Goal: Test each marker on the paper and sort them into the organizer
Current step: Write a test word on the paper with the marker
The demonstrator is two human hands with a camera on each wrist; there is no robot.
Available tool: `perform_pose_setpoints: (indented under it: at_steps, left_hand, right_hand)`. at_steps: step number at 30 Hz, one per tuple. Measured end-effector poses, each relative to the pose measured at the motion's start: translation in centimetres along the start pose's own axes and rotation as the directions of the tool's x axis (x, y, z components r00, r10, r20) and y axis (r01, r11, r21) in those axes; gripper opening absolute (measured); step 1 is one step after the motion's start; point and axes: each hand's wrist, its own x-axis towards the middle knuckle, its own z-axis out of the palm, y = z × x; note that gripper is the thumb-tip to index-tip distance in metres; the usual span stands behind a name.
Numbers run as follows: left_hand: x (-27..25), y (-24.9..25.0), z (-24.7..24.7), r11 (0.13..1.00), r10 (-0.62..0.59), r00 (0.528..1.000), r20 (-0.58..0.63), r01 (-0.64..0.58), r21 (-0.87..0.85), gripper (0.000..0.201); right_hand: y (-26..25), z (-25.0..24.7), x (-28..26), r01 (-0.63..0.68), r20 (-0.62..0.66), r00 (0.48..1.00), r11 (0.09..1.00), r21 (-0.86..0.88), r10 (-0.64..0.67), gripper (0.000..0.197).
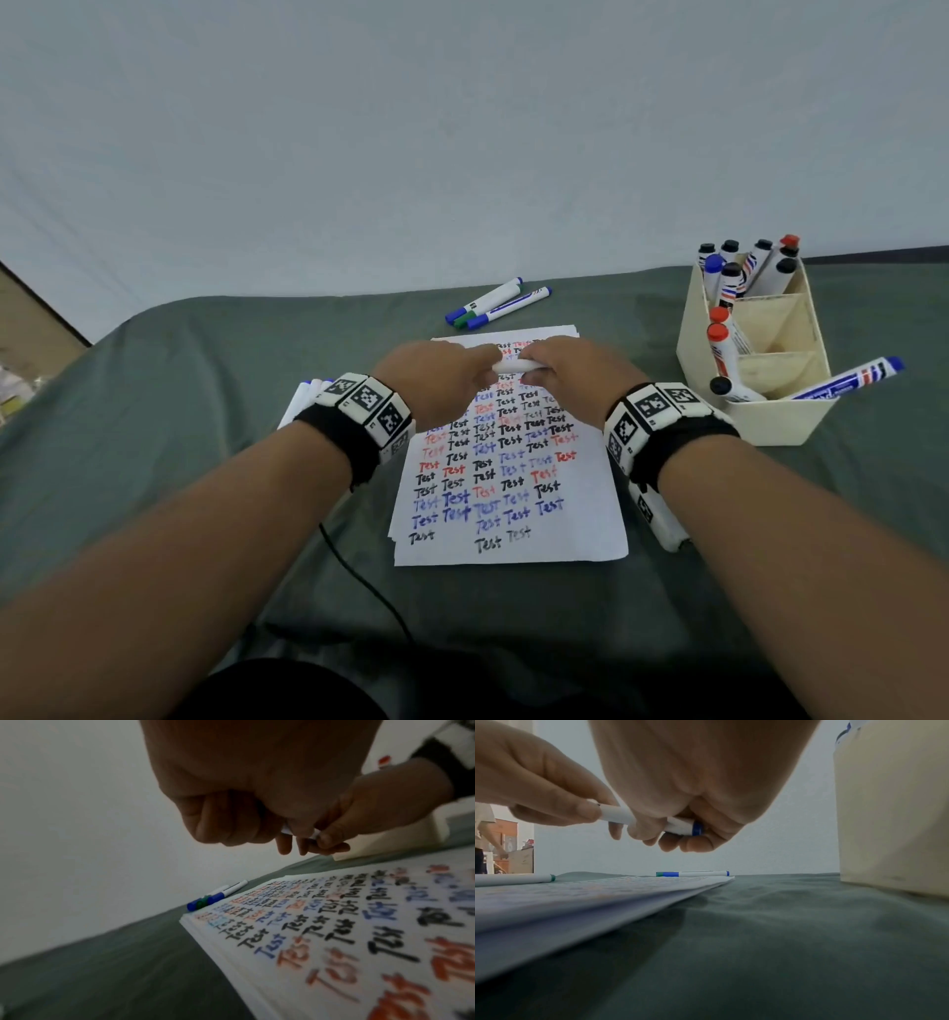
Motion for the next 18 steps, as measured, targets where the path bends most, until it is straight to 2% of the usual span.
perform_pose_setpoints:
  at_steps: [4, 7, 8, 9, 11, 13, 15, 18]
  left_hand:
    - [-0.1, -1.1, 0.5, 0.992, -0.108, 0.994, 0.031, 0.11, -0.062, 0.039]
    - [-0.4, -2.5, 1.3, 0.93, -0.237, 0.971, 0.035, 0.238, -0.282, 0.073]
    - [-0.6, -3.0, 1.6, 0.88, -0.285, 0.958, 0.029, 0.274, -0.387, 0.072]
    - [-0.8, -3.6, 2.0, 0.829, -0.33, 0.944, 0.029, 0.304, -0.469, 0.062]
    - [-1.0, -4.8, 2.6, 0.782, -0.386, 0.92, 0.062, 0.362, -0.508, 0.043]
    - [-1.4, -5.8, 3.0, 0.813, -0.406, 0.909, 0.097, 0.408, -0.416, 0.033]
    - [-1.7, -6.8, 3.2, 0.845, -0.412, 0.905, 0.11, 0.424, -0.326, 0.025]
    - [-1.6, -8.1, 3.1, 0.898, -0.369, 0.917, 0.15, 0.394, -0.196, 0.022]
  right_hand:
    - [0.4, 0.0, 0.1, -0.018, 0.018, 1.0, 1.0, 0.01, 0.018, 0.011]
    - [0.6, 0.1, 0.2, -0.039, 0.015, 0.999, 0.999, -0.012, 0.039, 0.018]
    - [0.7, 0.1, 0.2, -0.049, 0.001, 0.999, 0.999, 0.003, 0.049, 0.023]
    - [0.8, 0.2, 0.1, -0.052, -0.015, 0.999, 0.998, 0.024, 0.052, 0.03]
    - [0.8, 0.2, -0.1, -0.029, -0.041, 0.999, 0.998, 0.055, 0.031, 0.046]
    - [0.8, 0.3, -0.1, -0.018, -0.081, 0.996, 0.999, 0.045, 0.021, 0.048]
    - [0.9, 0.3, 0.0, -0.042, -0.14, 0.989, 0.999, 0.014, 0.044, 0.038]
    - [1.0, 0.4, 0.1, -0.075, -0.172, 0.982, 0.996, 0.04, 0.081, 0.038]
